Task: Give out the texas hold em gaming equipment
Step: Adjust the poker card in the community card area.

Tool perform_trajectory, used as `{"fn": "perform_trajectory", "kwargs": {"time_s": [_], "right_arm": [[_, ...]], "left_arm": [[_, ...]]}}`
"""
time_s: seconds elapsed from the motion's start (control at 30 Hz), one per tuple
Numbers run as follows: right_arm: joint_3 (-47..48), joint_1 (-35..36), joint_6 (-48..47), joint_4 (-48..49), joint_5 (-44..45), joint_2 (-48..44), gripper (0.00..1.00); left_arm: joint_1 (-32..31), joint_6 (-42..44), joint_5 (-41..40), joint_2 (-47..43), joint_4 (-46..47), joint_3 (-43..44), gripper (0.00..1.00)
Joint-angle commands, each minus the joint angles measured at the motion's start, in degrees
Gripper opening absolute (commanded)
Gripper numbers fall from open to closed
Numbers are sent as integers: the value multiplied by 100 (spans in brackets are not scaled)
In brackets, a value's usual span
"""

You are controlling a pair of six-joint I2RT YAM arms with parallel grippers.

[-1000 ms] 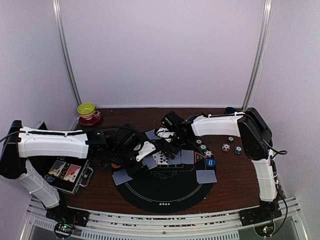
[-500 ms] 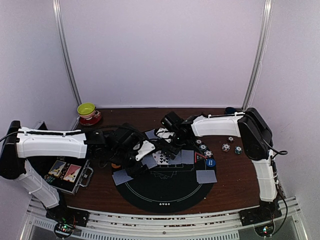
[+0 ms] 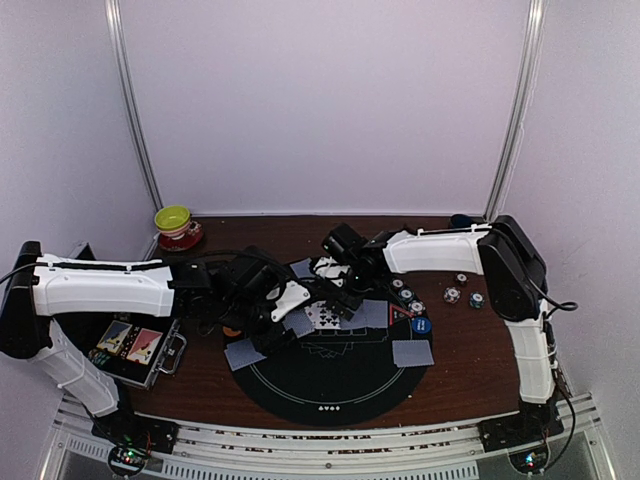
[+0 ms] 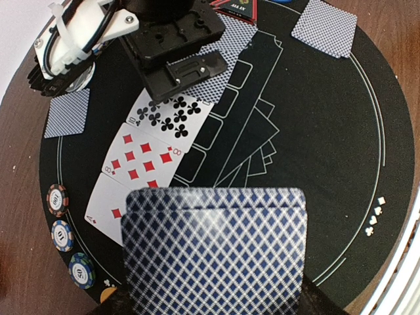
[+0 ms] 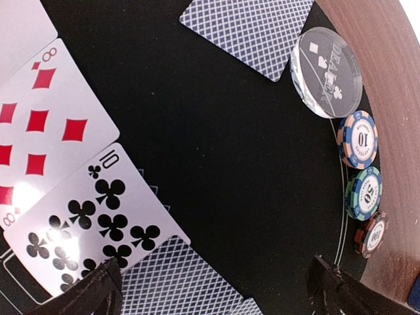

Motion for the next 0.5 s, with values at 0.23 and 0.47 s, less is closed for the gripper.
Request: {"fn": "perform_trajectory", "kwargs": {"time_s": [0.23, 0.47], "right_arm": [[189, 35, 67, -90, 552, -438, 100], [12, -55, 363, 53, 759, -1050, 100]], "left_arm": [[8, -8, -110, -181, 151, -37, 66], [8, -32, -201, -169, 52, -1, 66]]}}
